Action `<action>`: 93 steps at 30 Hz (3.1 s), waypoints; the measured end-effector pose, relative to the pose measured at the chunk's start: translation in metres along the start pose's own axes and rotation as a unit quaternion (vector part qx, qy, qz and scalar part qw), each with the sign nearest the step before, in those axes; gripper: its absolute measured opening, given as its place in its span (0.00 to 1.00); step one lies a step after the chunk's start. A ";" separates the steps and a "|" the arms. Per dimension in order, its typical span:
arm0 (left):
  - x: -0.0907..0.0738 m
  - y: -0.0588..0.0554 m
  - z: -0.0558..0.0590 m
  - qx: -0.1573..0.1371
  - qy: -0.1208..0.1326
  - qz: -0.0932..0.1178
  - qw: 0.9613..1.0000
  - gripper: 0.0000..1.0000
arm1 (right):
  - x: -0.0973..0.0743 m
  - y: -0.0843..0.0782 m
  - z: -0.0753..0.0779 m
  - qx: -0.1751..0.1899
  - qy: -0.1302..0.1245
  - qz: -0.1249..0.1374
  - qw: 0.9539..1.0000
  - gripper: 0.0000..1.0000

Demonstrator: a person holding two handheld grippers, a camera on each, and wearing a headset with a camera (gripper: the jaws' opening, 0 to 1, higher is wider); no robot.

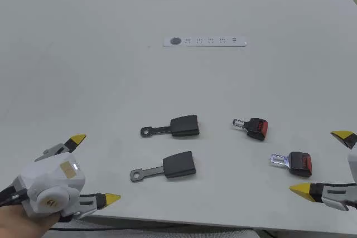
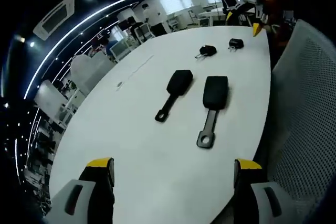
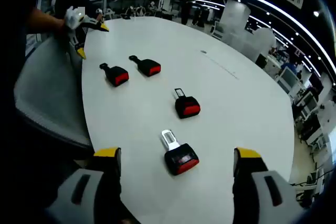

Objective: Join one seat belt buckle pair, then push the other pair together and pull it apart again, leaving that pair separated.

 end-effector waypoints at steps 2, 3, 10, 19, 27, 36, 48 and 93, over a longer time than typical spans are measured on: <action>0.000 -0.001 0.000 0.001 -0.002 -0.002 1.000 0.96 | 0.001 -0.001 0.000 0.001 -0.001 -0.002 1.000 0.81; 0.001 -0.002 0.001 0.006 -0.004 -0.007 1.000 0.96 | 0.001 -0.001 0.001 0.002 -0.002 -0.002 1.000 0.81; 0.001 -0.004 0.002 0.028 -0.005 -0.026 0.999 0.92 | -0.002 -0.005 0.001 0.013 -0.006 -0.004 1.000 0.78; 0.001 -0.005 0.002 0.024 -0.006 -0.026 0.999 0.92 | -0.003 -0.007 -0.003 0.016 -0.004 0.003 1.000 0.76; 0.003 -0.007 0.006 0.040 -0.016 -0.045 0.998 0.93 | -0.006 -0.003 -0.001 0.021 -0.010 0.009 1.000 0.78; 0.004 -0.009 0.004 0.039 -0.013 -0.046 0.998 1.00 | -0.009 -0.002 0.001 0.031 -0.025 0.011 0.999 0.91; 0.002 -0.008 0.001 0.015 -0.004 -0.036 0.999 1.00 | -0.012 0.007 -0.003 0.045 -0.035 0.038 0.998 1.00; 0.008 0.032 -0.002 -0.033 -0.075 0.028 0.996 0.63 | -0.007 0.010 0.000 -0.036 0.057 0.037 0.997 0.56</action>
Point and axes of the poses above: the centre of the closed fingertips' face, and the gripper's own axes: x roughly forward along the fingers, z roughly to its right, y roughly out of its top, the point moved 8 cm from there along -x, roughly backward along the fingers, and after that the axes turned 13 degrees about -y, right-handed, at the moved point
